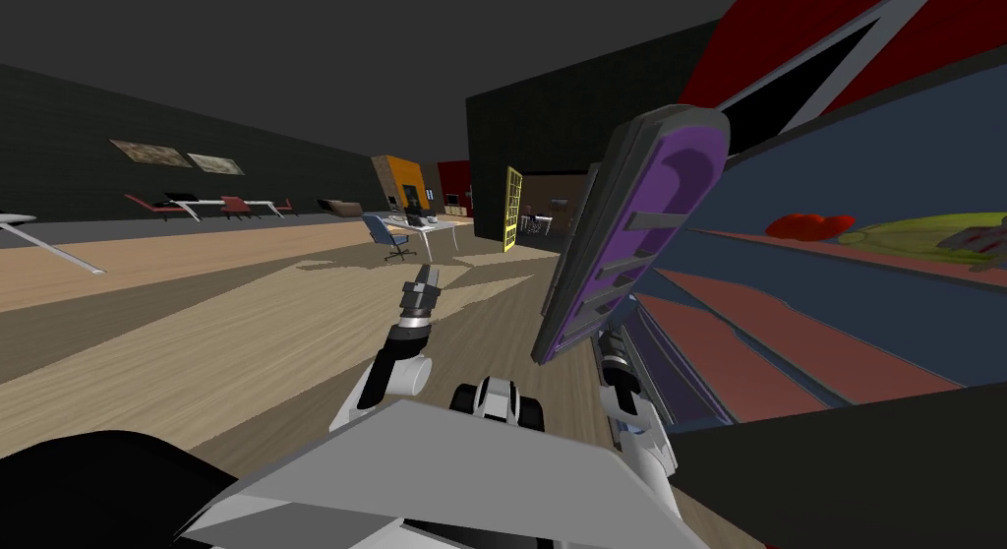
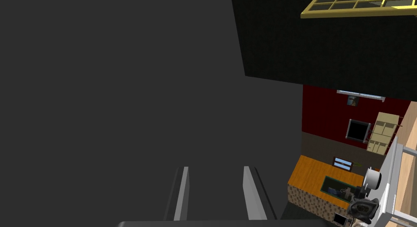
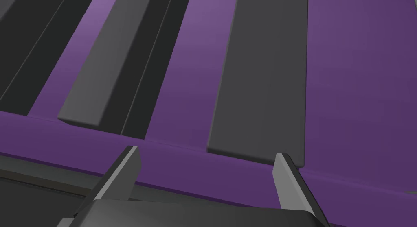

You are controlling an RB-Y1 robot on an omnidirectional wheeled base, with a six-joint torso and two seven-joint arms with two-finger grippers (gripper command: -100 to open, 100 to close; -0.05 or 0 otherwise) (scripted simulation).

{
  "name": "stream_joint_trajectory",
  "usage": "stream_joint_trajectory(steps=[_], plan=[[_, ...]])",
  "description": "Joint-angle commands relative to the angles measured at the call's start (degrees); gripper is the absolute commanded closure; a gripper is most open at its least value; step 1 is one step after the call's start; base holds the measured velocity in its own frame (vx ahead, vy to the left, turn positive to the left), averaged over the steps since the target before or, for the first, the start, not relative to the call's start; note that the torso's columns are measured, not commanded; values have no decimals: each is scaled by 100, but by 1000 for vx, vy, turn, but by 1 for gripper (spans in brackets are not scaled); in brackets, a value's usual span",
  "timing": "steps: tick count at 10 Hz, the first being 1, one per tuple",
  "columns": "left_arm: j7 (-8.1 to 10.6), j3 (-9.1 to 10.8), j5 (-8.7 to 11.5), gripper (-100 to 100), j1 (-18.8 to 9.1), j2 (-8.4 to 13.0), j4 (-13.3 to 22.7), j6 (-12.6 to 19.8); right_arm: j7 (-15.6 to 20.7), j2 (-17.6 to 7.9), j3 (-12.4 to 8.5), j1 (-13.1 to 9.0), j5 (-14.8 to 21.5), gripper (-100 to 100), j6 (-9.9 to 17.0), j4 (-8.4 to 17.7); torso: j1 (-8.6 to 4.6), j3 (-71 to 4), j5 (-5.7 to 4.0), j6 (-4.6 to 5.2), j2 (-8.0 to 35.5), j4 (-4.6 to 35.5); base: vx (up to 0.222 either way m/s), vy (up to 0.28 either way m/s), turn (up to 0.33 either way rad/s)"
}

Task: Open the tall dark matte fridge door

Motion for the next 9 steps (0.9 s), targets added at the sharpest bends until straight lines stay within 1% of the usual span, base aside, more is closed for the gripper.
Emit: stream_joint_trajectory(steps=[1,2,3,6,7,9], plan=[[0,0,0,0,0,0,0,0,-104,-276,-35,16,-53,-100,65,14,0,-1,0,1,-2,0,92,79,-37],[0,0,0,0,0,0,0,0,-112,-377,-84,12,-98,-100,100,55,-2,0,-1,0,0,0,116,110,-64],[0,0,0,0,1,-1,0,0,-101,-417,-132,7,-139,-100,131,88,2,-1,0,1,-2,0,138,148,-63],[0,-1,0,0,1,-1,-1,0,-116,-428,-303,-3,-234,-100,201,110,-3,0,-1,0,1,0,170,163,-62],[0,-1,0,0,1,-1,-1,0,-129,-411,-372,-5,-255,-100,215,87,-12,3,-3,1,5,2,191,159,-83],[0,-1,0,0,2,-1,-1,0,-115,-277,-506,-10,-291,-100,240,32,-9,-1,-3,0,-2,0,195,156,-66]])
